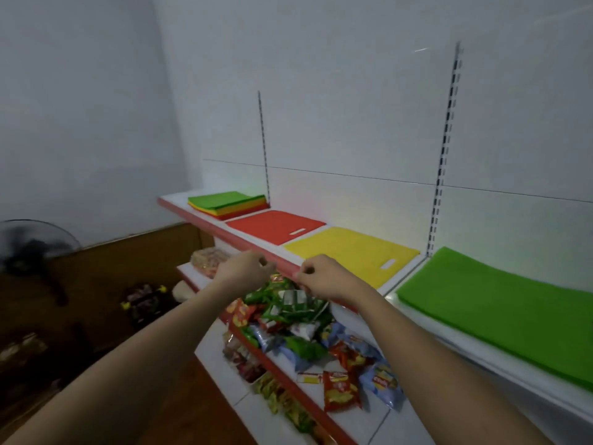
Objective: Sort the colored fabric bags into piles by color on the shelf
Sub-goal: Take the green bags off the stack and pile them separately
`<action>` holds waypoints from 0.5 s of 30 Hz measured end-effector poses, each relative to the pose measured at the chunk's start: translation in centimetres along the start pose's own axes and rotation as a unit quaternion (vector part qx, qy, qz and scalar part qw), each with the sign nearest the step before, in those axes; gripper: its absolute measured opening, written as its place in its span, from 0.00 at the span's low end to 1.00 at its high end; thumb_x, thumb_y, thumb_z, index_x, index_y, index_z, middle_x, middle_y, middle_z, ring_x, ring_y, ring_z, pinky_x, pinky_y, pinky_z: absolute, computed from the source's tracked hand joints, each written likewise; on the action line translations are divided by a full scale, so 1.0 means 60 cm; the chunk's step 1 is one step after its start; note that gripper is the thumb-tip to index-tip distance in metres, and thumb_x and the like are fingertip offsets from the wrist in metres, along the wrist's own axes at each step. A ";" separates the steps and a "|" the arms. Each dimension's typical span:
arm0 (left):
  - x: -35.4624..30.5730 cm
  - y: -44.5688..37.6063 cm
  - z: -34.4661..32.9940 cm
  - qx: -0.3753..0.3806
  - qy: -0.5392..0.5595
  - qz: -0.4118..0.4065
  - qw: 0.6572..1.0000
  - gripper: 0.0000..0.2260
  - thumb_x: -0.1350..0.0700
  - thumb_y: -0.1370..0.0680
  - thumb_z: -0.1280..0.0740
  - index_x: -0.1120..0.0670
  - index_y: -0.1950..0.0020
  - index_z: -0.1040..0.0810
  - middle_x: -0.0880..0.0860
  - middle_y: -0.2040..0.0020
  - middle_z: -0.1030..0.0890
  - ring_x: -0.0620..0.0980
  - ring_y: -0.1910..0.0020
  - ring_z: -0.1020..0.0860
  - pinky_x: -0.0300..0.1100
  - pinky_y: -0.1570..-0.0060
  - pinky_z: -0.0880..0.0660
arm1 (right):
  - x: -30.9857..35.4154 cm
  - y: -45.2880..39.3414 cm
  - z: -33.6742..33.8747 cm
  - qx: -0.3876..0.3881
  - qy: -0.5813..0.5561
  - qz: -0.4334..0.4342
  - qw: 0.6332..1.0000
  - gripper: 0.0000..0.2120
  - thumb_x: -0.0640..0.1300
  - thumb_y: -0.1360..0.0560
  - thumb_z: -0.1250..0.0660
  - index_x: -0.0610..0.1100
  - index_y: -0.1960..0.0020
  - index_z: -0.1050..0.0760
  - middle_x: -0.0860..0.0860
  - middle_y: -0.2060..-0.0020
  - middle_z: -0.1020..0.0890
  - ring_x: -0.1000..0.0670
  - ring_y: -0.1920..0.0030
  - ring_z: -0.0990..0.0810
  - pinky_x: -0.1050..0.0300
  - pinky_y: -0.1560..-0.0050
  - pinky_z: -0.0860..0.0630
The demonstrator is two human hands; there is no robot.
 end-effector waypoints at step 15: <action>0.383 0.010 0.093 -0.051 0.027 0.105 0.993 0.12 0.41 0.21 0.38 0.49 0.50 0.23 0.46 0.60 0.19 0.45 0.63 0.20 0.42 0.62 0.21 | 0.252 -0.216 -0.224 0.036 0.107 0.080 0.990 0.15 0.50 0.22 0.36 0.43 0.64 0.27 0.43 0.65 0.22 0.46 0.66 0.24 0.55 0.65 0.31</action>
Point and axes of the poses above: each hand's wrist, its own y-axis away from the middle knuckle, its own z-axis out of the back of the hand, x = y × z, the point moved 2 cm from there along -y, towards the middle knuckle
